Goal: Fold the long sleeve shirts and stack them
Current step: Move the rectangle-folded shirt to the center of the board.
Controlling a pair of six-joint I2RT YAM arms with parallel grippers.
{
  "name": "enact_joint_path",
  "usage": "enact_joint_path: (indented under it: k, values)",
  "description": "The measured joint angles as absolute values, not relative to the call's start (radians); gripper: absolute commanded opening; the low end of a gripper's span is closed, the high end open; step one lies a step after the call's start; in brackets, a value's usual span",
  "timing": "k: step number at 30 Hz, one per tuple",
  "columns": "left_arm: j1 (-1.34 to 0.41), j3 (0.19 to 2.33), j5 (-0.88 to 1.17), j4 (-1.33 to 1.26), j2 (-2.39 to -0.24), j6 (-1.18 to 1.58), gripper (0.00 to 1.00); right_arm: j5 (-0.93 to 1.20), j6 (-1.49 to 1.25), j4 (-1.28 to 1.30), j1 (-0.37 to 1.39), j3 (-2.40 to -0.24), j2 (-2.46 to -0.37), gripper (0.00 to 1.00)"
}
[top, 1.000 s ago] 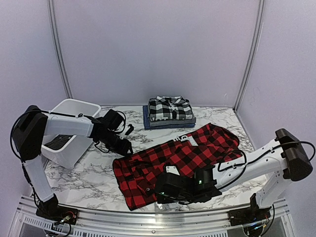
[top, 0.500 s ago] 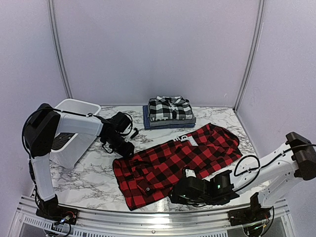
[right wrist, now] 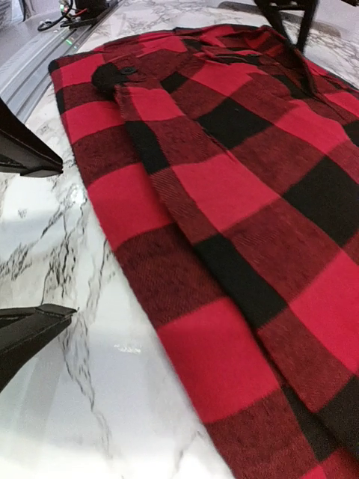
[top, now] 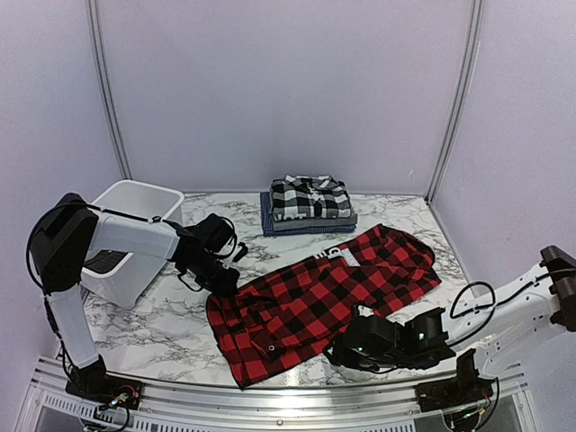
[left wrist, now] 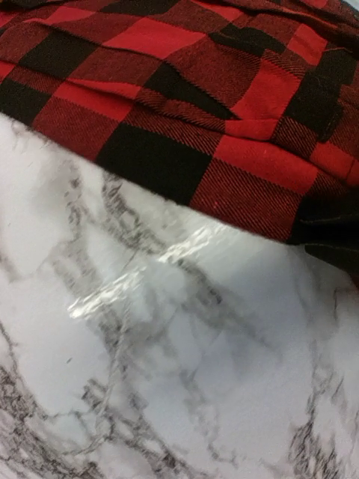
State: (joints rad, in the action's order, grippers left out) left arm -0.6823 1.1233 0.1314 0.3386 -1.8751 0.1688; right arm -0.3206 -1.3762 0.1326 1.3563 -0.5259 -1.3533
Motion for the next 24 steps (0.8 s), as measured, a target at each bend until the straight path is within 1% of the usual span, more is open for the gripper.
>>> enact_joint_path:
  k: [7, 10, 11, 12, 15, 16, 18, 21, 24]
  values:
    - [-0.794, 0.982, 0.215, 0.336, -1.763, 0.296, 0.06, -0.299, -1.364, 0.211, 1.319, -0.467, -1.169, 0.57]
    - [-0.832, 0.910, 0.237, 0.340, -1.698, 0.358, 0.07, -0.278, -1.359, 0.218, 1.333, -0.457, -1.105, 0.59]
    - [-0.836, 0.887, 0.239, 0.342, -1.676, 0.379, 0.11, -0.275, -1.361, 0.215, 1.348, -0.457, -1.102, 0.60]
    - [-0.838, 0.870, 0.239, 0.344, -1.659, 0.390, 0.18, -0.273, -1.364, 0.213, 1.372, -0.459, -1.106, 0.61]
    - [-0.838, 0.819, 0.218, 0.374, -1.589, 0.437, 0.42, -0.275, -1.389, 0.220, 1.453, -0.487, -1.165, 0.62]
    - [-0.838, 0.810, 0.205, 0.392, -1.565, 0.440, 0.46, -0.279, -1.403, 0.220, 1.476, -0.505, -1.193, 0.62]
    - [-0.838, 0.811, 0.175, 0.417, -1.528, 0.440, 0.51, -0.289, -1.436, 0.208, 1.512, -0.538, -1.237, 0.62]
    - [-0.828, 0.847, 0.156, 0.440, -1.510, 0.425, 0.53, -0.309, -1.493, 0.153, 1.549, -0.561, -1.282, 0.62]
    - [-0.808, 0.910, 0.162, 0.453, -1.538, 0.374, 0.53, -0.324, -1.549, 0.123, 1.573, -0.591, -1.347, 0.61]
